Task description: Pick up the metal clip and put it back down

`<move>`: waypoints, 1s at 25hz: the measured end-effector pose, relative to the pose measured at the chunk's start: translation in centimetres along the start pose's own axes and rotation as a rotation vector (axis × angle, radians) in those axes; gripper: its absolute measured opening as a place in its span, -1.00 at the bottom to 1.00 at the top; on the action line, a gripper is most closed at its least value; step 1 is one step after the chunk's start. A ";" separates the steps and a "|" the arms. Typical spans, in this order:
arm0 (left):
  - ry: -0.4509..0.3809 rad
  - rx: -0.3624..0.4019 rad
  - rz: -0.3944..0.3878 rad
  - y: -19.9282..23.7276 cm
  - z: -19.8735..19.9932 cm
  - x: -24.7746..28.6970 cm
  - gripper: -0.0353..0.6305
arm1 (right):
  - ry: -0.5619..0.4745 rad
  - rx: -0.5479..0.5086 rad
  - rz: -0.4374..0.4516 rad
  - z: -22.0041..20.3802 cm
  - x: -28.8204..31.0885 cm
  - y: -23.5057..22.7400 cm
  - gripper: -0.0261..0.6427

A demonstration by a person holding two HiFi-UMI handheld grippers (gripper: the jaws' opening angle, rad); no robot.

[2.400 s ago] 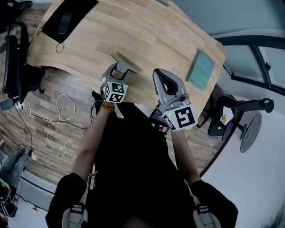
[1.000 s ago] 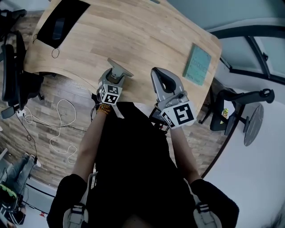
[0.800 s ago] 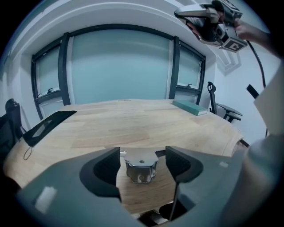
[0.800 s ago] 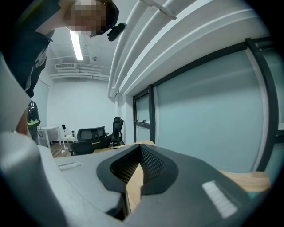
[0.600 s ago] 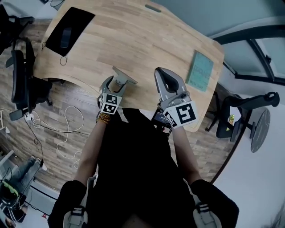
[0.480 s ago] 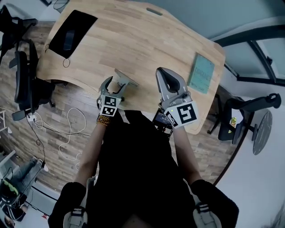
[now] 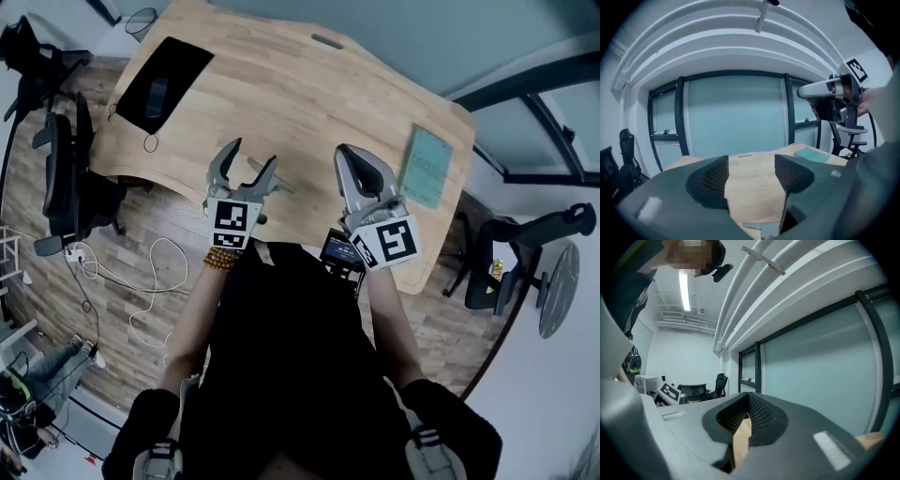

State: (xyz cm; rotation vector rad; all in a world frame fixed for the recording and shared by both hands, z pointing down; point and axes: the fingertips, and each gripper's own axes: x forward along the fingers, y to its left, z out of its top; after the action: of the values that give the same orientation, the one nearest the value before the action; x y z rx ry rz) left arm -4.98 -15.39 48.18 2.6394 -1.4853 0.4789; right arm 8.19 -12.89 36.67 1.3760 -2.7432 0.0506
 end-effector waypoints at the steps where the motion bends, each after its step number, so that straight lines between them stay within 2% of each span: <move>1: -0.022 0.002 0.004 0.0 1.4 -0.2 0.05 | -0.003 -0.004 0.000 0.1 0.0 0.0 -0.85; 7: -0.142 0.027 0.033 -0.2 8.5 -1.6 -0.05 | -0.020 -0.032 -0.011 1.1 -0.8 0.2 -0.85; 13: -0.232 0.032 0.049 -0.8 13.7 -2.3 -0.12 | -0.031 -0.046 -0.041 1.8 -1.6 -0.1 -0.85; 16: -0.259 0.033 0.072 -0.9 15.2 -2.9 -0.37 | -0.042 -0.056 -0.052 2.3 -1.9 0.1 -0.85; 18: -0.291 0.037 0.063 -1.4 16.2 -3.4 -0.49 | -0.046 -0.066 -0.054 2.6 -2.2 0.2 -0.85; 21: -0.331 0.032 0.050 -1.9 17.1 -3.8 -0.79 | -0.051 -0.075 -0.055 2.8 -2.5 0.5 -0.85; 23: -0.331 0.025 0.050 -2.0 17.0 -3.8 -0.89 | -0.051 -0.080 -0.054 2.9 -2.7 0.6 -0.85; 25: -0.330 0.023 0.044 -2.3 17.0 -3.7 -0.89 | -0.050 -0.084 -0.053 2.9 -3.0 0.8 -0.85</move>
State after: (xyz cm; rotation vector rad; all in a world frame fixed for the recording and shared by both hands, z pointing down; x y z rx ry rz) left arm -0.91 -14.78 31.14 2.8139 -1.6308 0.0624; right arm 9.19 -10.17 33.59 1.4454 -2.7123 -0.1023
